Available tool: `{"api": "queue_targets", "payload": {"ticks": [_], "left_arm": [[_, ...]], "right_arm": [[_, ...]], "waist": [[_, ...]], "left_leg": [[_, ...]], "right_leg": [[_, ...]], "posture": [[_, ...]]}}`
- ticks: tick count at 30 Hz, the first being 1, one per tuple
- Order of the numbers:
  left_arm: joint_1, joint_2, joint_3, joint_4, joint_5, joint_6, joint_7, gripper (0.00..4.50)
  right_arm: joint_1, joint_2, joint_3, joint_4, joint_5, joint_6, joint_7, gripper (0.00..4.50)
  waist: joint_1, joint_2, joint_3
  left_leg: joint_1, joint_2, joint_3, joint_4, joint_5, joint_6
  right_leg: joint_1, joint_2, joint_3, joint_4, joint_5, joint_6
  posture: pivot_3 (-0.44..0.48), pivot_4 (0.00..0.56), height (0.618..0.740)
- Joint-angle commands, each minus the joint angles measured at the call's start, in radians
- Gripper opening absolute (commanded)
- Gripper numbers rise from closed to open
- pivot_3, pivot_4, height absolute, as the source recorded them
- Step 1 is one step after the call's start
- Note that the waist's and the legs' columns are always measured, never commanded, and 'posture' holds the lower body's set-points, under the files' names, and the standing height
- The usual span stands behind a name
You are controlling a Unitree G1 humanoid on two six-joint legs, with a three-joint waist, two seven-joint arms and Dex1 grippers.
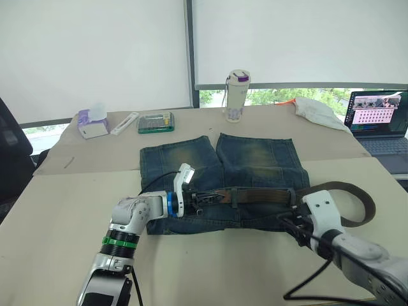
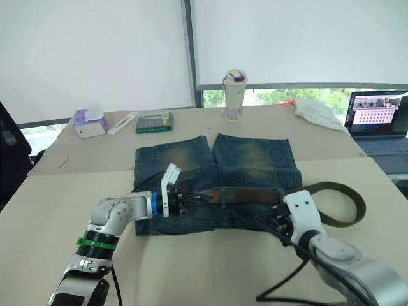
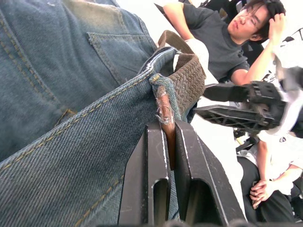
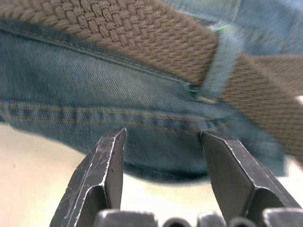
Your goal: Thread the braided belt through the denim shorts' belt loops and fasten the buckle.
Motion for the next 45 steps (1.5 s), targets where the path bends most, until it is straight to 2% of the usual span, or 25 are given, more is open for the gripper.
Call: {"api": "queue_targets", "payload": {"ticks": [1,4,6,9,10,14,21,25,28,29,30,32,36,45], "left_arm": [[-0.025,-0.004,-0.004,-0.010,0.006,-0.035,-0.018,0.00],[-0.017,-0.015,-0.014,-0.008,0.012,-0.048,-0.019,0.00],[-0.016,-0.024,-0.020,-0.006,0.016,-0.050,-0.017,0.00],[-0.025,-0.049,-0.031,-0.011,0.015,-0.035,-0.010,0.00],[-0.028,-0.053,-0.032,-0.015,0.010,-0.024,-0.008,0.00],[-0.013,-0.015,-0.014,-0.054,-0.013,0.030,-0.015,0.00],[0.043,0.088,0.006,-0.123,-0.092,0.125,-0.077,0.00],[0.033,0.088,0.020,-0.107,-0.095,0.118,-0.063,0.00],[0.019,0.058,0.042,-0.092,-0.107,0.120,-0.033,0.00],[0.018,0.051,0.049,-0.091,-0.111,0.124,-0.025,0.00],[0.018,0.047,0.051,-0.092,-0.111,0.123,-0.021,0.00],[0.021,0.045,0.050,-0.093,-0.109,0.121,-0.016,0.00],[0.021,0.035,0.044,-0.101,-0.114,0.122,-0.010,0.00],[0.029,0.043,0.044,-0.123,-0.113,0.114,-0.008,0.00]], "right_arm": [[-0.064,-0.013,0.032,0.052,-0.057,0.017,0.010,2.77],[-0.067,-0.075,0.092,0.086,-0.118,0.007,0.046,1.98],[-0.050,-0.091,0.088,0.091,-0.143,0.006,0.058,1.27],[0.015,-0.086,-0.027,0.065,-0.153,0.023,0.073,0.26],[0.041,-0.078,-0.076,0.058,-0.154,0.031,0.077,0.07],[0.164,-0.094,-0.225,0.066,-0.218,0.018,0.078,0.07],[0.242,-0.124,-0.324,0.077,-0.307,-0.022,0.134,0.07],[0.215,-0.075,-0.378,-0.002,-0.194,-0.046,0.270,0.07],[0.207,-0.058,-0.387,-0.072,-0.118,-0.033,0.348,0.83],[0.206,-0.060,-0.379,-0.086,-0.103,-0.029,0.363,1.26],[0.199,-0.062,-0.355,-0.106,-0.080,-0.026,0.380,1.40],[0.175,-0.065,-0.304,-0.121,-0.060,-0.024,0.393,2.25],[0.094,-0.102,-0.157,-0.033,-0.140,-0.050,0.357,3.61],[-0.110,-0.201,0.124,0.221,-0.271,-0.099,0.401,3.61]], "waist": [[-0.001,0.000,0.000],[0.002,0.000,0.000],[0.002,0.000,0.000],[0.011,0.000,0.000],[0.015,0.000,0.000],[0.026,0.000,0.000],[0.003,0.000,0.000],[0.001,0.000,0.000],[0.001,-0.001,0.000],[0.002,-0.001,0.000],[0.003,-0.001,0.000],[0.001,-0.001,0.000],[0.000,0.000,0.000],[0.000,0.001,-0.001]], "left_leg": [[0.000,0.000,0.000,0.000,0.000,0.000],[0.000,0.000,0.000,0.000,0.000,0.000],[0.000,0.000,0.000,0.001,0.000,0.000],[0.000,0.000,0.000,0.001,0.000,0.000],[-0.001,0.000,0.000,0.001,0.000,0.000],[-0.001,-0.001,0.000,0.004,-0.001,0.002],[0.000,0.001,0.003,0.001,-0.001,0.002],[0.000,0.001,0.004,0.001,-0.001,0.002],[0.000,0.001,0.004,0.001,-0.001,0.002],[0.000,0.001,0.004,0.001,-0.001,0.002],[0.000,0.001,0.004,0.001,-0.001,0.002],[0.000,0.001,0.004,0.002,-0.002,0.002],[0.000,0.001,0.004,0.002,-0.002,0.002],[0.000,0.000,0.004,0.002,-0.002,0.002]], "right_leg": [[0.000,0.000,0.000,0.000,0.000,0.000],[0.000,0.000,0.000,0.001,0.000,0.000],[0.000,0.000,-0.001,0.000,0.000,0.000],[0.001,0.000,-0.001,0.000,0.000,0.000],[0.001,-0.001,-0.001,0.001,0.000,0.000],[0.002,-0.001,-0.001,0.001,0.000,0.000],[-0.001,0.001,0.003,0.001,0.000,0.000],[0.000,0.001,0.003,0.001,0.000,0.000],[0.000,0.001,0.003,0.001,0.000,0.000],[0.000,0.001,0.003,0.001,0.000,0.000],[0.000,0.001,0.003,0.001,0.000,0.000],[0.000,0.001,0.003,0.000,0.000,0.000],[0.000,0.001,0.003,0.000,0.000,0.000],[0.000,0.000,0.003,0.000,0.000,0.000]], "posture": [[0.000,0.150,0.740],[0.000,0.150,0.740],[0.000,0.150,0.740],[0.000,0.150,0.740],[0.000,0.150,0.740],[0.000,0.150,0.740],[0.000,0.150,0.740],[0.000,0.150,0.740],[0.000,0.150,0.740],[0.000,0.150,0.740],[0.000,0.150,0.740],[0.000,0.150,0.740],[0.000,0.150,0.740],[0.000,0.150,0.740]]}}
